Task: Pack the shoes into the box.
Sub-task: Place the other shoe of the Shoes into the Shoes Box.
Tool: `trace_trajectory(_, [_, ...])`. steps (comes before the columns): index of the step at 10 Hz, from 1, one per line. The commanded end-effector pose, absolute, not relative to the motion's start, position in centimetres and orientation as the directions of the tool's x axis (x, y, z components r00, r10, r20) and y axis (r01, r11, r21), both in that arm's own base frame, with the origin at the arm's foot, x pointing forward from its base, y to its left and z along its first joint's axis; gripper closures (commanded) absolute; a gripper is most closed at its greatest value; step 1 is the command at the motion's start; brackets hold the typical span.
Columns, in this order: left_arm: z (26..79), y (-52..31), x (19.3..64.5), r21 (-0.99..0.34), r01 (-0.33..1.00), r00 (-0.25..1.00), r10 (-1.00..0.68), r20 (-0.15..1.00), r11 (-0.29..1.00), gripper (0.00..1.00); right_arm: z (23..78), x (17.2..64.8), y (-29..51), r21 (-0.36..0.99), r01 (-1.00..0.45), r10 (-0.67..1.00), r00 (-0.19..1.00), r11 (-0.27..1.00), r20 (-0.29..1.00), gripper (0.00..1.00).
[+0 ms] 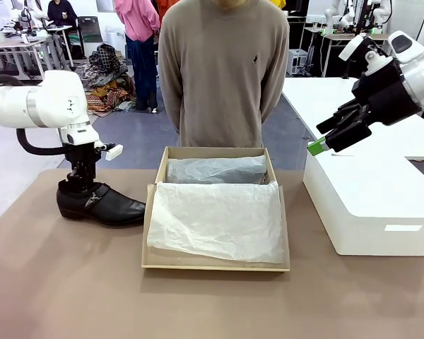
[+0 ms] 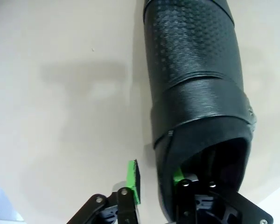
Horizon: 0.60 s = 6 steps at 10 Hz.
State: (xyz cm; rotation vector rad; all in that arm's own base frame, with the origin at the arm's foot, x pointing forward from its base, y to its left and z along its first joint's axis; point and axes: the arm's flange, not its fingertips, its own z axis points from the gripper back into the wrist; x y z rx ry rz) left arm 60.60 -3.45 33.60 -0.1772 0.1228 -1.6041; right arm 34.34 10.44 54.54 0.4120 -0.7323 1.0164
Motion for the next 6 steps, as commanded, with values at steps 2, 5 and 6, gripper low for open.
trace_trajectory(2, [34.3, -2.9, 60.5, -0.171, 0.984, -0.043, -0.999, 0.027, -0.047, 1.00, 54.4, 34.6, 10.4, -0.015, -0.885, 0.607, 0.306, 0.465, 0.733, 0.00])
trace_trajectory(5, [36.1, -2.1, 60.1, -0.134, 0.991, -0.023, -1.000, 0.000, -0.023, 1.00, 54.4, 34.6, 10.4, -0.015, -0.885, 0.607, 0.306, 0.465, 0.733, 0.00])
trace_trajectory(6, [37.2, -1.5, 59.8, -0.120, 0.993, 0.000, -1.000, 0.007, -0.001, 1.00, 54.4, 34.6, 10.4, -0.015, -0.885, 0.607, 0.306, 0.465, 0.733, 0.00])
